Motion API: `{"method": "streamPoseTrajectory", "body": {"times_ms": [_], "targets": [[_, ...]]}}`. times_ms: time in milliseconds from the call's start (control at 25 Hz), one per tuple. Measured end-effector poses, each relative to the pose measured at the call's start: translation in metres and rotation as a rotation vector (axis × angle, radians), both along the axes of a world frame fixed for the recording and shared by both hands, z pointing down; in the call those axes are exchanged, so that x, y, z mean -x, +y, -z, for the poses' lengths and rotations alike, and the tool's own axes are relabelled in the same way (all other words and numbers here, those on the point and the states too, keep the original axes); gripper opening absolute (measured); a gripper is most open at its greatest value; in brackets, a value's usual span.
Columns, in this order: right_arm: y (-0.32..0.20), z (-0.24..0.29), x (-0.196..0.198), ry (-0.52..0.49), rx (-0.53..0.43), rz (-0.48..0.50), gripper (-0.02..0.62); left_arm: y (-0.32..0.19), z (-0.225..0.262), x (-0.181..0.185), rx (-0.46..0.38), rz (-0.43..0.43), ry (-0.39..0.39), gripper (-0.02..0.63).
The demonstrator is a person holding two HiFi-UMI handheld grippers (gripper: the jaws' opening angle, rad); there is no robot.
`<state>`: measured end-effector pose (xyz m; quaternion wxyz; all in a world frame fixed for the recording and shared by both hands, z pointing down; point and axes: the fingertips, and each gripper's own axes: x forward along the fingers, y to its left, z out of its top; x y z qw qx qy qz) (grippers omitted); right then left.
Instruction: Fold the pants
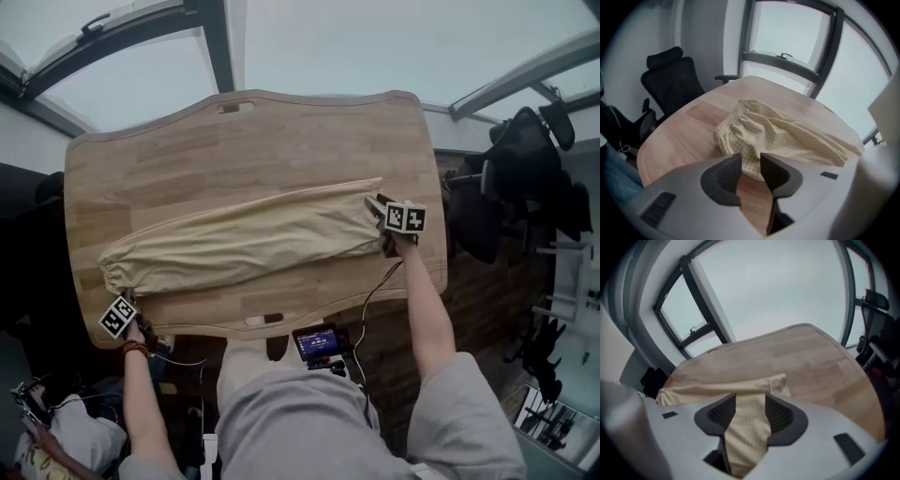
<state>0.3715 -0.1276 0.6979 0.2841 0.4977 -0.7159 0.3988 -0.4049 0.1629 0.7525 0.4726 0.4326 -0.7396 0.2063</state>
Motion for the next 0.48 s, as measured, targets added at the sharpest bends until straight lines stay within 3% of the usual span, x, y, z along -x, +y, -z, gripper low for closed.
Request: {"method": "streamPoseTrajectory", "body": {"times_ms": [120, 200, 320, 400, 480], "targets": [[0.065, -0.025, -0.043, 0.122, 0.098, 0.027, 0.23, 0.018, 0.003, 0.01, -0.017, 0.079, 0.026, 0.126], [0.089, -0.038, -0.059, 0.14, 0.133, 0.004, 0.235, 0.027, 0.003, 0.009, -0.017, 0.093, 0.033, 0.127], [0.094, -0.048, -0.057, 0.105, 0.144, -0.038, 0.235, 0.036, 0.003, 0.001, -0.006, 0.104, 0.046, 0.126], [0.089, -0.055, -0.053, 0.16, 0.149, -0.024, 0.233, 0.036, 0.002, -0.006, -0.001, 0.098, 0.056, 0.127], [0.087, -0.059, -0.048, 0.233, 0.155, 0.015, 0.189, 0.032, 0.003, -0.01, 0.004, 0.078, 0.057, 0.127]]}}
